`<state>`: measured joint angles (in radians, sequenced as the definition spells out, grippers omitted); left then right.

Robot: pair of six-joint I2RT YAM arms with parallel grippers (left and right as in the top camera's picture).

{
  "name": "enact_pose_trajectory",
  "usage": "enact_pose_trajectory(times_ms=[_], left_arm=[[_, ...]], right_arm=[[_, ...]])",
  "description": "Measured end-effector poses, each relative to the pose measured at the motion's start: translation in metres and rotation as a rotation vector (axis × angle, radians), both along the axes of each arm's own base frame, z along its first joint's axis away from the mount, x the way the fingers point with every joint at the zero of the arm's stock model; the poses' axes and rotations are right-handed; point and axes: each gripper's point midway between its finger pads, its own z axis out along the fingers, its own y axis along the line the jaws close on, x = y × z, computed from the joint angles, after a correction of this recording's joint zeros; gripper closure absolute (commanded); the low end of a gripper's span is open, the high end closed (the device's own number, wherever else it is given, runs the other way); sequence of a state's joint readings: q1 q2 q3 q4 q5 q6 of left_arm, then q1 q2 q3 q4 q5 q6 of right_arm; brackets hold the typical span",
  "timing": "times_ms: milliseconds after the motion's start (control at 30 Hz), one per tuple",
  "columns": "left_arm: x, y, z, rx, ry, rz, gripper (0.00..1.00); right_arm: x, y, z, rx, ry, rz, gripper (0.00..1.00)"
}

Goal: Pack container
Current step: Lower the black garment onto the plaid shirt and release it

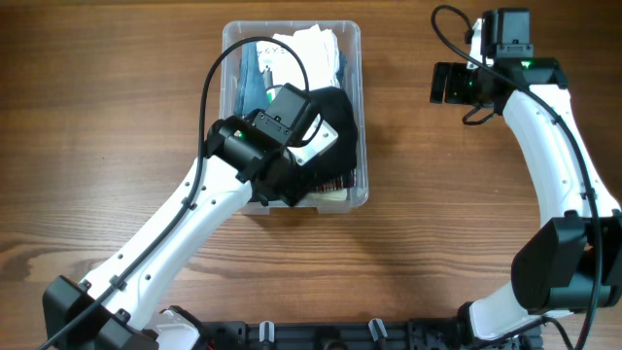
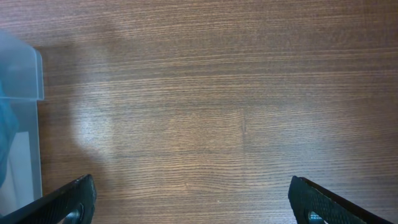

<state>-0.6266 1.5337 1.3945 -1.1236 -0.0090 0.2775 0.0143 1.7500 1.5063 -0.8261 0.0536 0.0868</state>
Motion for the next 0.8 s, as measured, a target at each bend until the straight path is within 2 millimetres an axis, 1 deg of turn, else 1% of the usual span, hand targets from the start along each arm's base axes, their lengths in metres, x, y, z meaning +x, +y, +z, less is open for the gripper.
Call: enact_pose_trajectory(times_ms=[100, 167, 200, 233, 267, 300, 333, 367, 433, 633, 733, 800], left_arm=[[0.0, -0.002, 0.0, -0.009, 0.0, 0.002, 0.01], [0.002, -0.003, 0.001, -0.016, -0.007, 0.001, 0.03], [0.004, -0.004, 0.002, -0.021, -0.015, 0.001, 0.09], [0.005, -0.006, 0.003, -0.027, -0.022, 0.001, 0.17], [0.008, -0.007, 0.004, -0.036, -0.029, 0.012, 0.34], [0.012, -0.01, 0.005, -0.051, -0.045, 0.021, 0.55], [0.016, -0.013, 0.008, -0.069, -0.06, 0.036, 0.72], [0.019, -0.016, 0.01, -0.086, -0.071, 0.054, 0.83], [0.029, -0.022, 0.015, -0.129, -0.104, 0.087, 0.96], [0.054, -0.04, 0.033, -0.257, -0.186, 0.187, 0.96], [0.065, -0.045, 0.032, -0.289, -0.2, 0.243, 0.96], [0.071, -0.049, 0.024, -0.296, -0.189, 0.279, 0.96]], right_arm=[[0.0, 0.0, 0.0, 0.0, 0.0, 0.0, 0.0], [0.0, 0.0, 0.0, 0.0, 0.0, 0.0, 0.0], [0.0, 0.0, 0.0, 0.0, 0.0, 0.0, 0.0], [0.0, 0.0, 0.0, 0.0, 0.0, 0.0, 0.0], [0.0, 0.0, 0.0, 0.0, 0.0, 0.0, 0.0], [0.0, 0.0, 0.0, 0.0, 0.0, 0.0, 0.0], [0.0, 0.0, 0.0, 0.0, 0.0, 0.0, 0.0], [0.0, 0.0, 0.0, 0.0, 0.0, 0.0, 0.0], [0.0, 0.0, 0.0, 0.0, 0.0, 0.0, 0.0], [0.0, 0.0, 0.0, 0.0, 0.0, 0.0, 0.0], [0.0, 0.0, 0.0, 0.0, 0.0, 0.0, 0.0], [0.0, 0.0, 0.0, 0.0, 0.0, 0.0, 0.0]])
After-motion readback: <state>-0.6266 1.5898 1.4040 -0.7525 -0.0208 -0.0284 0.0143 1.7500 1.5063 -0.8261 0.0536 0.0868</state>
